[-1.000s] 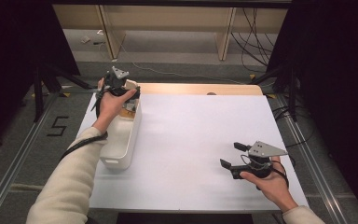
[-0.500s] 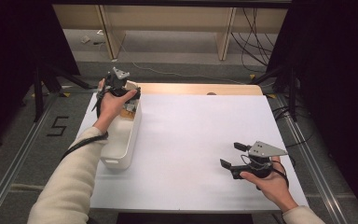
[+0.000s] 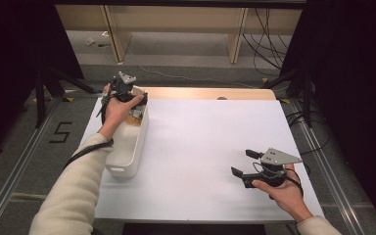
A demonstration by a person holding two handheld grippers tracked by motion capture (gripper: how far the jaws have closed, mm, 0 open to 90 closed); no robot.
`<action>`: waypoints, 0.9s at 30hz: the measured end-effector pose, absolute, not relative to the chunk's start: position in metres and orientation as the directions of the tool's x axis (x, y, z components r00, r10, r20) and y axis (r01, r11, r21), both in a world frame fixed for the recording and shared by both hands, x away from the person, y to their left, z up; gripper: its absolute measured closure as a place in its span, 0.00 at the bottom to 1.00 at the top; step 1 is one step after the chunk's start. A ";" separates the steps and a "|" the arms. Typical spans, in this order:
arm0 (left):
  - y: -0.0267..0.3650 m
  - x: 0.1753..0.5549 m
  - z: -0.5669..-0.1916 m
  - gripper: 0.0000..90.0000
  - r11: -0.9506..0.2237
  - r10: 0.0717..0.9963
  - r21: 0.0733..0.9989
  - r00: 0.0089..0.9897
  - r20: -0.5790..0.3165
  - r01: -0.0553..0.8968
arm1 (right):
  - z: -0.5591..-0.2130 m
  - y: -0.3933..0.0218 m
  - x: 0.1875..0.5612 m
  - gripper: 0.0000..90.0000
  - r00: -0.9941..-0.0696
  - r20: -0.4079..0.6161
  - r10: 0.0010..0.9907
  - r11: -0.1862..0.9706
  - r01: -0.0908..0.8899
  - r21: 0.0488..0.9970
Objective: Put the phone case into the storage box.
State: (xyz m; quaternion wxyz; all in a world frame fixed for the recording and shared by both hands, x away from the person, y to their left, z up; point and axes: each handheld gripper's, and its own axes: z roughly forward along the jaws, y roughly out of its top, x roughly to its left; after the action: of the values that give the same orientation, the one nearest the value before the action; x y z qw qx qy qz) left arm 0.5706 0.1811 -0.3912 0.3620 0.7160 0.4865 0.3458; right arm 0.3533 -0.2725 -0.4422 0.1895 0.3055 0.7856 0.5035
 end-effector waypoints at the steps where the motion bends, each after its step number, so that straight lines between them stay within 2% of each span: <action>1: 0.181 0.571 -0.391 0.11 -0.263 0.947 0.855 0.287 0.142 0.447 | -0.442 -0.272 0.353 0.18 -0.742 0.010 0.671 0.307 0.289 0.907; 27: 0.180 0.579 -0.393 0.09 -0.246 0.955 0.853 0.264 0.133 0.460 | -0.443 -0.272 0.354 0.18 -0.745 0.014 0.667 0.308 0.292 0.905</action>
State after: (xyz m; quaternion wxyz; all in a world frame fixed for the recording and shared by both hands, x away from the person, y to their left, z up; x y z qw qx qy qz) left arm 0.5792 0.1797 -0.3927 0.3584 0.7097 0.4986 0.3454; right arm 0.3535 -0.2721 -0.4430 0.1864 0.3050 0.7869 0.5030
